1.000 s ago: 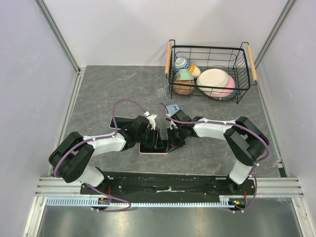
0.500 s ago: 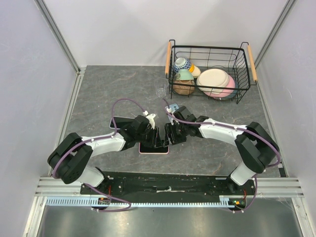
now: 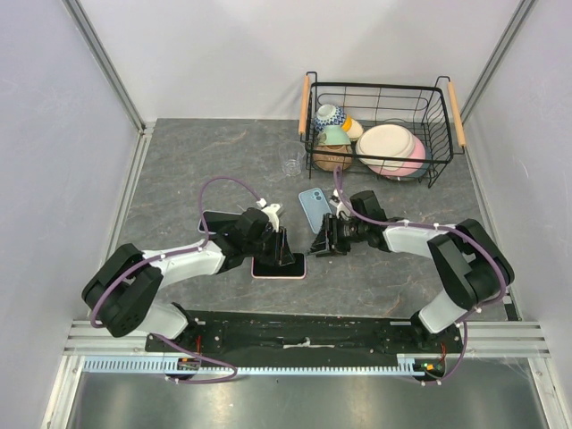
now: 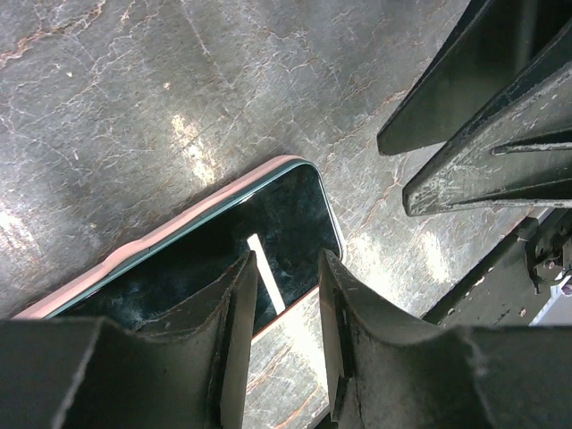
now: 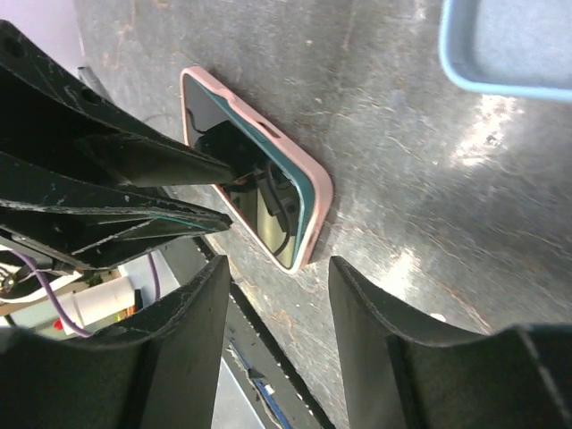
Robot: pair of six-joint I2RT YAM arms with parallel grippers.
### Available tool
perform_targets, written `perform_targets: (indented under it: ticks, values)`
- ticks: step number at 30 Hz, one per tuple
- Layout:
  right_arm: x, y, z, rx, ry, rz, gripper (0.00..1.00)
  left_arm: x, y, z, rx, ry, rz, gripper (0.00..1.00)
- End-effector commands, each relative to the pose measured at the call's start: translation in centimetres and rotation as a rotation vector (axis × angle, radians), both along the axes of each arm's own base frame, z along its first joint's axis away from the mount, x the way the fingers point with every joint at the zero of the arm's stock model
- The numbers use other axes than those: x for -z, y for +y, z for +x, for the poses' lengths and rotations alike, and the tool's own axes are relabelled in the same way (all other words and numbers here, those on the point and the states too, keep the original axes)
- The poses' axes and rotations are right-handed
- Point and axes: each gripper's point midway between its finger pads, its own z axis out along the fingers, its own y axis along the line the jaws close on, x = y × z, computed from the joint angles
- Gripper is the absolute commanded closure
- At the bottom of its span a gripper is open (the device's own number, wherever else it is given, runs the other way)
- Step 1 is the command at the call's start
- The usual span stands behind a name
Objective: Put the phone into the phone case
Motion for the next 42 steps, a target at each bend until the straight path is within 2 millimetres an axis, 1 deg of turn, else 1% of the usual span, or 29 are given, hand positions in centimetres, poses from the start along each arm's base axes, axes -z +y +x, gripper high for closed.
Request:
perform_targets:
  ticks: [1, 3, 8, 13, 15, 20, 23, 25, 27, 30, 34, 35, 38, 42]
  values:
    - [-1.8, 1.7, 0.5, -0.059, -0.050, 0.118, 0.47, -1.4, -0.4, 0.6, -0.011, -0.042, -0.028, 0.59]
    - [-1.5, 1.8, 0.7, -0.064, -0.052, 0.115, 0.48, -1.3, -0.5, 0.5, -0.005, -0.039, -0.032, 0.59]
    - [0.4, 1.9, 0.8, -0.065, -0.018, 0.098, 0.56, -0.9, -0.9, 0.4, 0.011, -0.019, -0.036, 0.59]
    - [1.8, 1.9, 1.4, -0.044, -0.012, 0.075, 0.59, -1.0, -1.3, 0.5, 0.017, -0.015, -0.045, 0.64]
    - [1.9, 1.9, 1.6, -0.042, -0.015, 0.073, 0.60, -1.0, -1.3, 0.5, 0.018, -0.015, -0.047, 0.66]
    - [2.0, 2.5, 1.7, -0.035, -0.006, 0.103, 0.62, -0.7, -1.6, 0.5, 0.029, -0.002, -0.044, 0.68]
    - [2.5, 2.7, 1.5, -0.034, 0.005, 0.103, 0.64, -0.5, -1.8, 0.3, 0.042, 0.013, -0.048, 0.70]
    - [3.0, 2.8, 1.3, -0.033, 0.014, 0.102, 0.66, -0.5, -1.9, 0.3, 0.045, 0.014, -0.052, 0.73]
    - [3.2, 2.9, 1.3, -0.031, 0.016, 0.102, 0.66, -0.6, -1.9, 0.3, 0.045, 0.015, -0.051, 0.78]
    - [3.9, 2.7, 1.5, -0.027, 0.016, 0.080, 0.68, -1.0, -1.9, 0.4, 0.046, 0.009, -0.052, 0.80]
    - [4.5, 2.5, 1.5, -0.017, 0.023, 0.062, 0.69, -0.5, -1.9, 0.4, 0.043, 0.026, -0.037, 0.82]
    - [4.7, 2.5, 1.5, -0.015, 0.026, 0.057, 0.70, -0.3, -1.9, 0.5, 0.039, 0.034, -0.032, 0.85]
    - [6.0, 1.9, 1.2, -0.010, 0.036, -0.007, 0.71, 0.3, -2.2, 0.6, 0.027, 0.067, -0.022, 0.91]
    - [7.2, 1.6, 1.1, -0.011, 0.025, -0.091, 0.73, 1.6, -2.1, 0.8, 0.000, 0.112, 0.016, 0.94]
